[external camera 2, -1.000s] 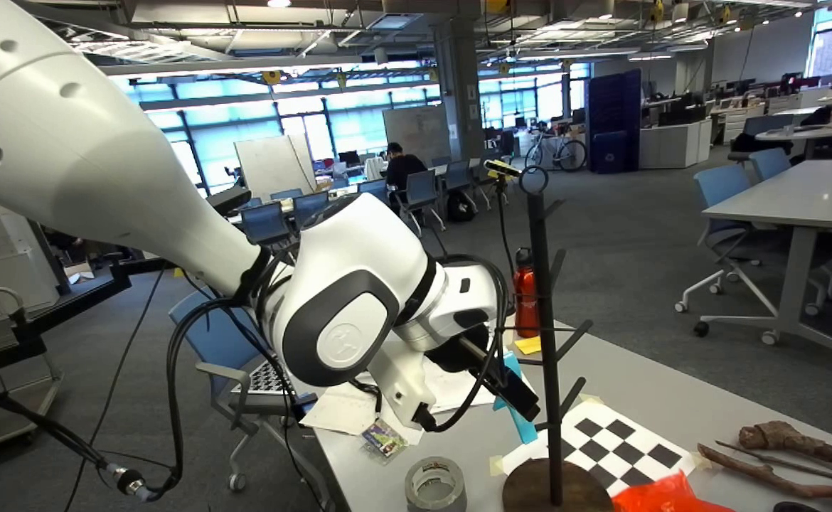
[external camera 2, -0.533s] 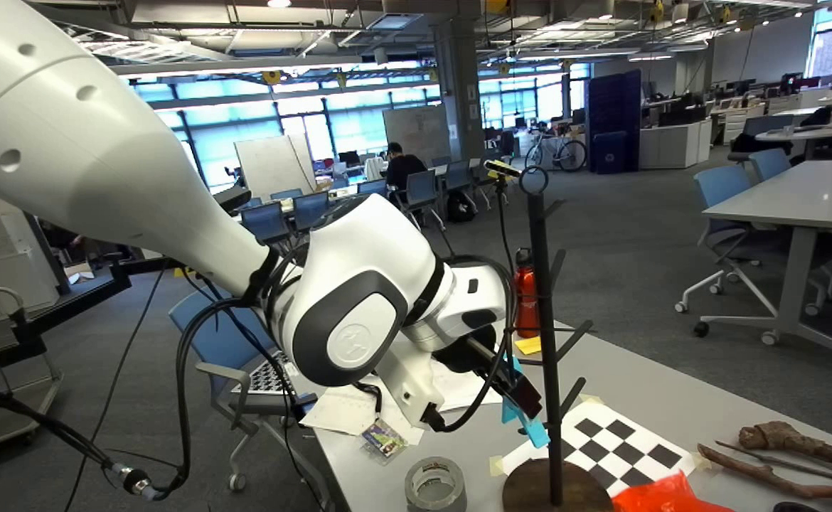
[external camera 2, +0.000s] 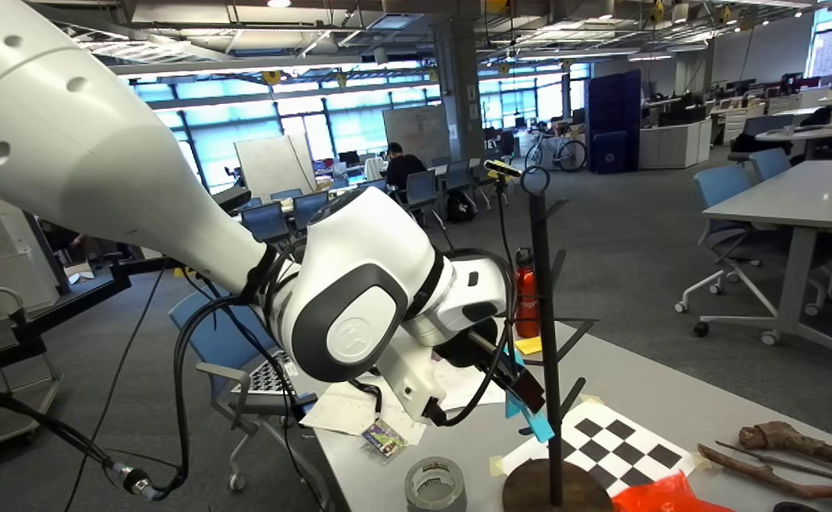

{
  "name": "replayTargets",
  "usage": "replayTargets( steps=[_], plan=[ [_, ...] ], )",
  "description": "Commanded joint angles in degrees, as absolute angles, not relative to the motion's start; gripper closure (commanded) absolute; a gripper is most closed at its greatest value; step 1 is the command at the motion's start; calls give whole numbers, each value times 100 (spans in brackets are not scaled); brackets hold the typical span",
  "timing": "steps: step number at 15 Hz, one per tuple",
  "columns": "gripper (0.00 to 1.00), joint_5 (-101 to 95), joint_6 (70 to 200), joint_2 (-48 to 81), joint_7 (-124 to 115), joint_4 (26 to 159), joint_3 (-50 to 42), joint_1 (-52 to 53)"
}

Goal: Place the peg on the table, hang the gray masking tape on the stand, then put it on the table

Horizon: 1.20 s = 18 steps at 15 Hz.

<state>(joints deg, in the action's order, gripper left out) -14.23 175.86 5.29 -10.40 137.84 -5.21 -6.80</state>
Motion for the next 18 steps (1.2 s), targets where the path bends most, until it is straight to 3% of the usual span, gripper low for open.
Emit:
replayTargets(
  steps=[1, 11, 18],
  plan=[
    [64, -1699, 17548, 292, -1311, 13837, -651, -596],
    [64, -2047, 17305, 2, -1554, 13965, -603, -628],
    [64, -1986, 15725, -493, -1301, 13901, -437, -613]
  ],
)
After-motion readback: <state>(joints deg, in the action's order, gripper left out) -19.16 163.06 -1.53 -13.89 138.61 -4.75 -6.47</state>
